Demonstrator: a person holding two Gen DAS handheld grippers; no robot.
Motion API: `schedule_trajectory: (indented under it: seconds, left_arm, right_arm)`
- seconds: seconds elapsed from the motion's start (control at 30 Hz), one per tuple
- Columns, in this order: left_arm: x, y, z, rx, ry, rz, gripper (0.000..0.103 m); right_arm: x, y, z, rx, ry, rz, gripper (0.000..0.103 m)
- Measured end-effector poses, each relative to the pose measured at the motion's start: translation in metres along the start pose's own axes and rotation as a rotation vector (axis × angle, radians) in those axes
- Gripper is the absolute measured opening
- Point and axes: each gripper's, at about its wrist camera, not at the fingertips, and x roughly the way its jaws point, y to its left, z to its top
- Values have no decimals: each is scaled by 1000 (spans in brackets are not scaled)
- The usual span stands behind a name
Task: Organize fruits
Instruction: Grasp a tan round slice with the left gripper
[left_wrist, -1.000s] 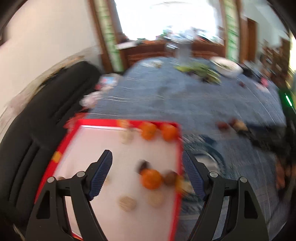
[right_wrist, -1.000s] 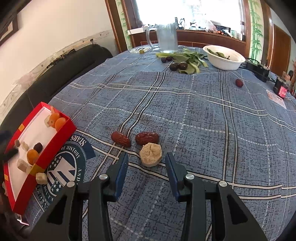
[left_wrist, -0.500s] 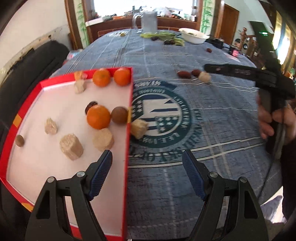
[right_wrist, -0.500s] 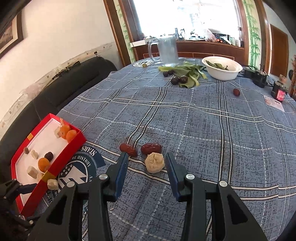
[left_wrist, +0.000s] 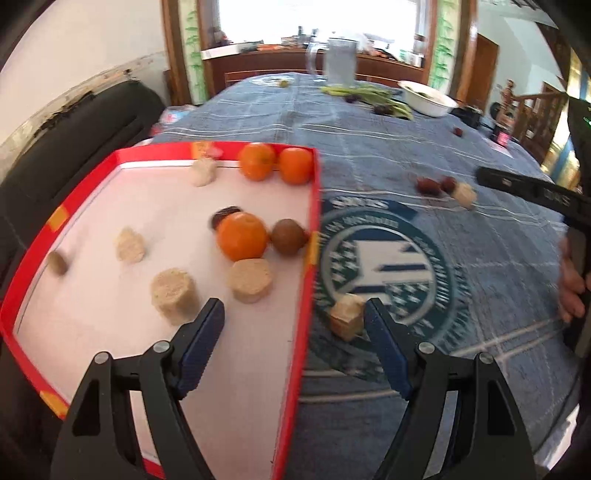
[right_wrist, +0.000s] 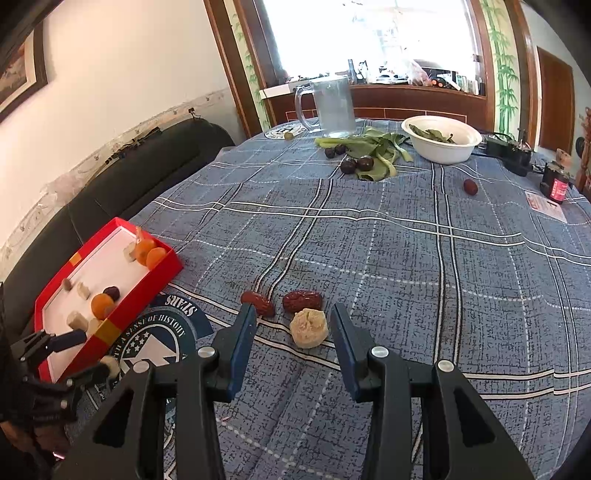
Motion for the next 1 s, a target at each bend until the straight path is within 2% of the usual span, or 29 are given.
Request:
schedule_trajectory:
  seconds: [0.13,0.3,0.37,0.47,0.53,0.6,0.7,0.77,0.83,0.97,1.0]
  left_arm:
    - [-3,-10,-7,56,13,-5,78]
    - [-10,-32,-13,137,21,-106,79]
    - [-10,-36,-12,163,18,-108,79]
    - [-15,-31,-8,124,19,-151,79]
    - [-26,-28,-5,118,-11,-172,79]
    - [-43,-31,-3,143,-67,-159,79]
    - [-55,-39,-1,188,-107,-216,79]
    - [-54,-48,-3,226,-101,-251,79]
    - [-44,-52,-4,238,-73,-254,79]
    - [-16,-45,-6,184,17,-254,78]
    - [-18,-46,-7,192,-4,-251,78]
  right_arm:
    - [0,-1,0,2,1,0,41]
    - [0,0,1,1,5,0,41]
    - [0,0,1,2,4,-1,41]
    - [1,0,0,1,5,-5,41]
    - [1,0,1,1,7,-3,41]
    - [1,1,1,0,8,-3,41]
    - [1,1,1,0,5,-3,41]
    - [0,1,1,2,3,-3,41]
    - [0,1,1,3,2,-3,41]
    - [-1,1,1,5,3,-1,41]
    - [-1,1,1,5,3,-1,41]
